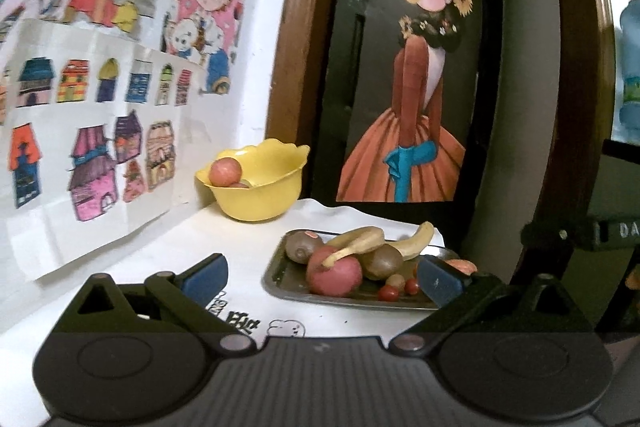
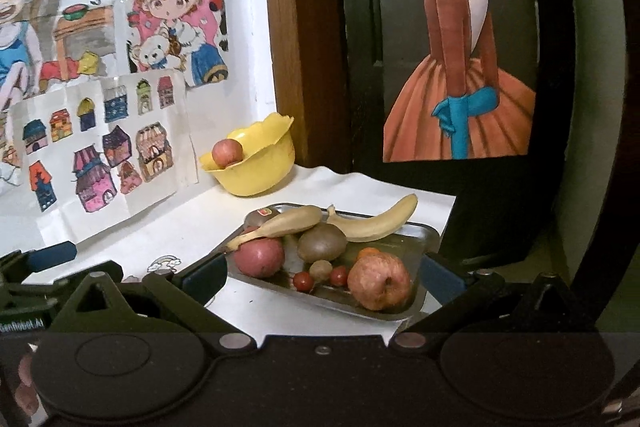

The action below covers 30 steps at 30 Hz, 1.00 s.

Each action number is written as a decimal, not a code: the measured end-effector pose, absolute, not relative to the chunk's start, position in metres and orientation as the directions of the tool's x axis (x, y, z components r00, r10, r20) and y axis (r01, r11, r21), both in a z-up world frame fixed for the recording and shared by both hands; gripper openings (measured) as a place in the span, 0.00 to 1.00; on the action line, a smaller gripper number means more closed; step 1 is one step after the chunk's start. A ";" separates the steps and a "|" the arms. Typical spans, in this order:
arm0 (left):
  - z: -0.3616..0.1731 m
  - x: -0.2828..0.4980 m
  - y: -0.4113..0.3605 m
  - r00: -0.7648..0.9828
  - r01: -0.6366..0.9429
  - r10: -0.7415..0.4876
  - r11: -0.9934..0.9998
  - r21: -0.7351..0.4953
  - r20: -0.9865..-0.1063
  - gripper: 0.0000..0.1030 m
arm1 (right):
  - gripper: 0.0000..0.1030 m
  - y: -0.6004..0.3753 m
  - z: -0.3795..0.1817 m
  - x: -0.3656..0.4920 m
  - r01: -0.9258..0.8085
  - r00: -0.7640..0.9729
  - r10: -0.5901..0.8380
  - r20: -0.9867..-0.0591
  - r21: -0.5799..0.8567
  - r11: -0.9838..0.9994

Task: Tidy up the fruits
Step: 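Lift both tools up and away from the metal tray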

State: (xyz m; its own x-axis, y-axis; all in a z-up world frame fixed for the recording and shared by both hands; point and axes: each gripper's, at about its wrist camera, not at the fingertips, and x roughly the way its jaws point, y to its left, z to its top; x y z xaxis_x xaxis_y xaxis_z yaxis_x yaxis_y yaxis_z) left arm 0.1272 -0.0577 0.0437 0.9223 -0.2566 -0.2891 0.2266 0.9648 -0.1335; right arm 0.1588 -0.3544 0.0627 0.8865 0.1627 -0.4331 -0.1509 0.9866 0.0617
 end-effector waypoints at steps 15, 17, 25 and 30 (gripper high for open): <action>0.047 0.079 -0.024 0.944 0.177 -0.212 0.972 -0.155 -0.253 1.00 | 0.99 -0.343 0.039 0.089 -0.090 0.917 0.137 -0.375 0.140 0.986; 0.045 0.072 -0.020 0.947 0.171 -0.207 0.972 -0.161 -0.247 1.00 | 0.99 -0.343 0.036 0.081 -0.080 0.921 0.129 -0.367 0.145 0.986; 0.037 0.046 -0.014 0.948 0.167 -0.206 0.971 -0.170 -0.242 1.00 | 0.99 -0.341 0.027 0.049 -0.065 0.941 0.108 -0.320 0.142 0.988; 0.033 0.034 -0.014 0.950 0.168 -0.207 0.970 -0.174 -0.234 1.00 | 0.99 -0.335 0.025 0.032 -0.054 0.959 0.086 -0.268 0.122 0.991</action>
State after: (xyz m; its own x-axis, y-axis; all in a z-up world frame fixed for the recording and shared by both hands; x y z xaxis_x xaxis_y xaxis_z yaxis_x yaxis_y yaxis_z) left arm 0.0337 -0.0139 0.0330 0.9500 -0.2066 -0.2343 0.1680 0.9702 -0.1743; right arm 0.0316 -0.3346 0.0247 0.9595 0.0858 -0.2685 -0.0544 0.9910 0.1224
